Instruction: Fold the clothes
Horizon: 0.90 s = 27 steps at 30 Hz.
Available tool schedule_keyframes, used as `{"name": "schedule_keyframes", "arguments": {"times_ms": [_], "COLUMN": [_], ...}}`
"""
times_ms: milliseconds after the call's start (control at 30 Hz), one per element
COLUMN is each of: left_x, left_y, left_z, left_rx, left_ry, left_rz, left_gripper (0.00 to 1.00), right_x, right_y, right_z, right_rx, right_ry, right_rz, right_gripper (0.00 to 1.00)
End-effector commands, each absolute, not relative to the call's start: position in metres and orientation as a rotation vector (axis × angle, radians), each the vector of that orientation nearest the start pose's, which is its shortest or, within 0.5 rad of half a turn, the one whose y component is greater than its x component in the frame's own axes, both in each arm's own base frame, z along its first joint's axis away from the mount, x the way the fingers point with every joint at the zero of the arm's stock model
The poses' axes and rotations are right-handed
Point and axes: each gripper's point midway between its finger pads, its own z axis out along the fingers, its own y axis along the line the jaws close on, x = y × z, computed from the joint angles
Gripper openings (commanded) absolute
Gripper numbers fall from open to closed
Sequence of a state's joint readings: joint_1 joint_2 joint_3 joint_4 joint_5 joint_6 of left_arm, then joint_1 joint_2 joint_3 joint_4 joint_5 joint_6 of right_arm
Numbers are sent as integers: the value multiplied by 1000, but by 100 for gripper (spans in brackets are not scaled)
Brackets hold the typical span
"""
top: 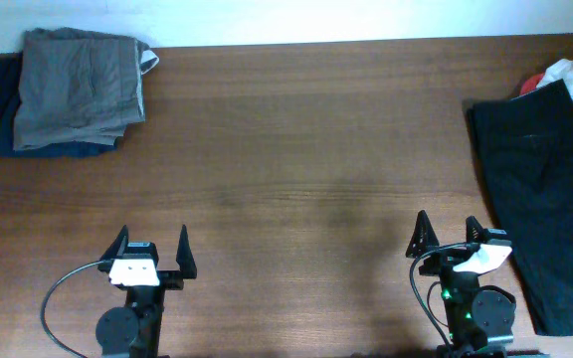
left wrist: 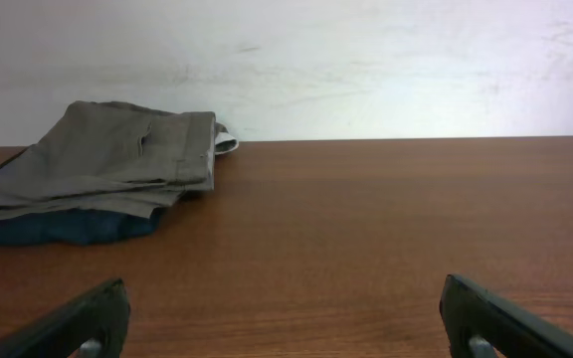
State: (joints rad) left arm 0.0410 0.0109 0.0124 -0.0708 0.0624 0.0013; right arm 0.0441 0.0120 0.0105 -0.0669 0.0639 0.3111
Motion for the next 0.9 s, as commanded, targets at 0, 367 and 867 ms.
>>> {"name": "schedule_keyframes", "arguments": {"times_ms": [0, 367, 867], "left_x": [246, 246, 246], "left_y": [-1, -1, -1], "left_z": [158, 158, 158], "left_rx": [30, 30, 30], "left_ry": [1644, 1644, 1644], "left_rz": [-10, -10, -10], "left_gripper": [99, 99, 99], "right_x": [246, 246, 241], "right_y": [-4, -4, -47], "right_z": [158, 158, 320], "right_rx": [288, 288, 495], "right_ry": [1619, 1619, 1326], "right_rz": [202, 201, 83], "right_gripper": [99, 99, 99]}}
